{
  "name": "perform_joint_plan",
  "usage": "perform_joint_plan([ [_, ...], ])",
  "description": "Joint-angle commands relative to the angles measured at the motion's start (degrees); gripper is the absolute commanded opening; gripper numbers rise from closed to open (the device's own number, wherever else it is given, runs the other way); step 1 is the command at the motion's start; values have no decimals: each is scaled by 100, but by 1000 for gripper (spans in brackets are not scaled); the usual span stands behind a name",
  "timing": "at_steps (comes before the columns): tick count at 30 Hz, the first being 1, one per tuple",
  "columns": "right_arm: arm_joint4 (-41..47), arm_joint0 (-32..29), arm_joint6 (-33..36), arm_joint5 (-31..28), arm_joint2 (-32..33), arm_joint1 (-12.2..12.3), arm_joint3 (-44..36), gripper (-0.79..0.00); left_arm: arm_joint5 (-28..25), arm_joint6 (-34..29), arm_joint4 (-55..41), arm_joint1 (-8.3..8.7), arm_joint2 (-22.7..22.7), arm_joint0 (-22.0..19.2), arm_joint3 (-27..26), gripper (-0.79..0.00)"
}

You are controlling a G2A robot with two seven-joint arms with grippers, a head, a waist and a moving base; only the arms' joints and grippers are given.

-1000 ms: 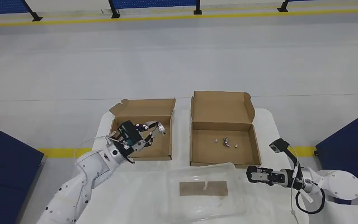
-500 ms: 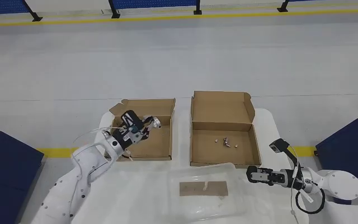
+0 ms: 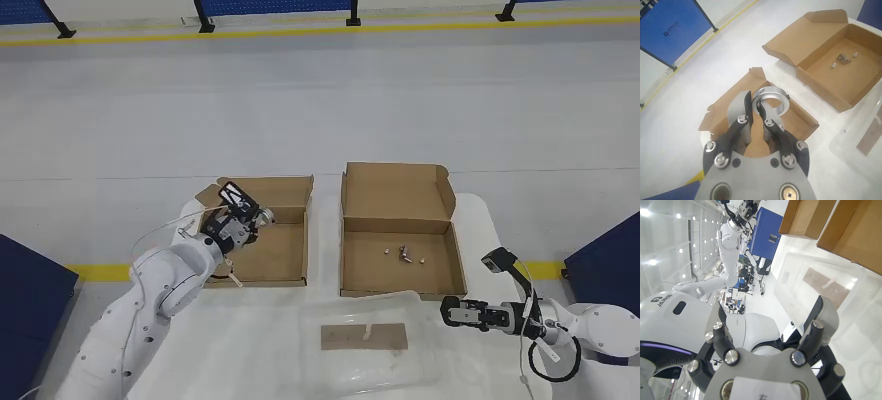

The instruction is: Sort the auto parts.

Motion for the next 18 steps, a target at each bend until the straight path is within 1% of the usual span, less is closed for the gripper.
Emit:
perform_joint_plan([
  [1,1,0,0,0,0,0,0,0,63,-344,-157,-27,34,-145,99,-785],
  [3,1,0,0,0,0,0,0,0,227,-855,-204,-71,137,-350,252,-785],
  [4,1,0,0,0,0,0,0,0,258,-1000,-178,-90,205,-435,266,-785],
  [6,1,0,0,0,0,0,0,0,425,-1580,-434,-176,410,-728,547,-785],
  [8,1,0,0,0,0,0,0,0,598,-2033,-480,-267,647,-1060,812,-785],
  [10,1,0,0,0,0,0,0,0,656,-2301,-544,-365,901,-1365,1104,-785],
  [13,1,0,0,0,0,0,0,0,962,-2723,-630,-530,1251,-1784,1709,-785],
  [15,1,0,0,0,0,0,0,0,1284,-2849,-777,-645,1406,-2015,2071,-785],
  [18,1,0,0,0,0,0,0,0,1284,-2849,-777,-645,1406,-2015,2071,-785],
])
